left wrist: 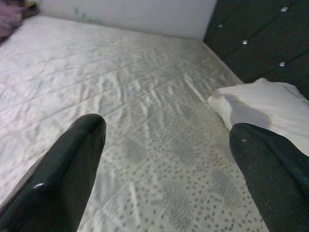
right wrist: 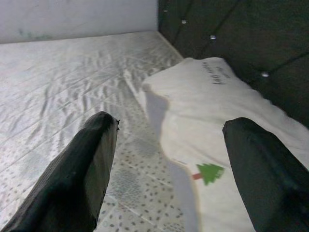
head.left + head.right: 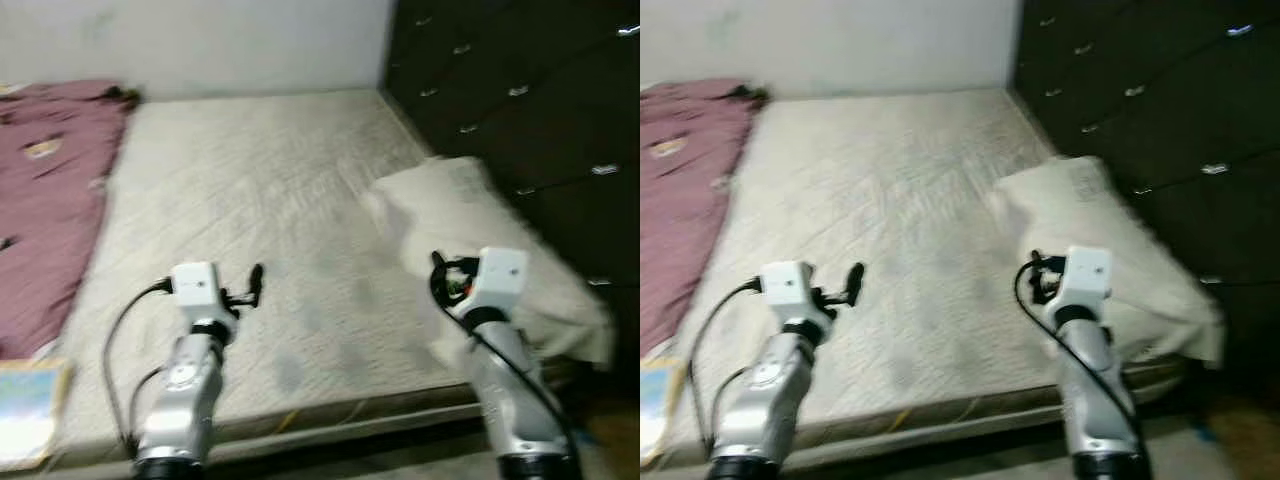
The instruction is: Clean up the room
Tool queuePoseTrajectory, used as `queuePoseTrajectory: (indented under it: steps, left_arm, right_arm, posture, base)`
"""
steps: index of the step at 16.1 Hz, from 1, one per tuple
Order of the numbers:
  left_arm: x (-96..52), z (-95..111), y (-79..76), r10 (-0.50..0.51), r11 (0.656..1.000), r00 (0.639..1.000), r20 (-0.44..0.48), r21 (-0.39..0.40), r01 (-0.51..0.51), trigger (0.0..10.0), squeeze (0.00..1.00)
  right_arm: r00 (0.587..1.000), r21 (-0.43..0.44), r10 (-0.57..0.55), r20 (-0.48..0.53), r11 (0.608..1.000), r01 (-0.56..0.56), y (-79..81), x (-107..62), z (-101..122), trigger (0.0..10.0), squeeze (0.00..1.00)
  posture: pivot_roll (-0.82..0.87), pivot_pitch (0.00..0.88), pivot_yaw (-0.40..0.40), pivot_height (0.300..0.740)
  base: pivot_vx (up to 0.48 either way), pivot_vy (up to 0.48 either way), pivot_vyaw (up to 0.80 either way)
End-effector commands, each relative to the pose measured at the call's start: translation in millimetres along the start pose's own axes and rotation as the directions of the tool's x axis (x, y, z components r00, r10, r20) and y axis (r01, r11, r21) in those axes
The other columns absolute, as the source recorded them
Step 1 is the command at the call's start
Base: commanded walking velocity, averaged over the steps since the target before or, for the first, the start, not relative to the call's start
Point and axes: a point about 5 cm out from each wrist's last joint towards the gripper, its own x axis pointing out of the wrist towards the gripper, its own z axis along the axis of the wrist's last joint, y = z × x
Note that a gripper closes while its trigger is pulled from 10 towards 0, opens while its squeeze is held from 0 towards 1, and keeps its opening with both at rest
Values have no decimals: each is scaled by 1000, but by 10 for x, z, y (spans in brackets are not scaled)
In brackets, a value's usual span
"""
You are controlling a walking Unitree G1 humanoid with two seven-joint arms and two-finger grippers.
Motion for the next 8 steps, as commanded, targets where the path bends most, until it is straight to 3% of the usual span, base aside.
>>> queuePoseTrajectory:
  steps: [1, 3, 8]
  left_arm:
    - [-9, -10, 35, 8, 1000, 1000, -8, 19, -8, 10000, 0]
    - [-9, -13, 38, 10, 1000, 1000, -9, 18, -10, 10000, 0]
    - [-7, -13, 38, 10, 1000, 1000, -9, 19, -10, 10000, 0]
  right_arm:
    - [1000, 10, 7, 4, 1000, -7, 34, 3, 6, 10000, 0]
    - [1000, 9, 7, 6, 1000, -8, 32, 12, 14, 10000, 0]
    - [1000, 8, 14, 5, 1000, -14, 43, 14, 7, 10000, 0]
  posture:
    - [-50, 55, 23, 740]
    - [-49, 53, 23, 740]
    - [-47, 52, 23, 740]
  base:
    - [0, 281, 800]
    - [0, 281, 766]
    - [0, 283, 160]
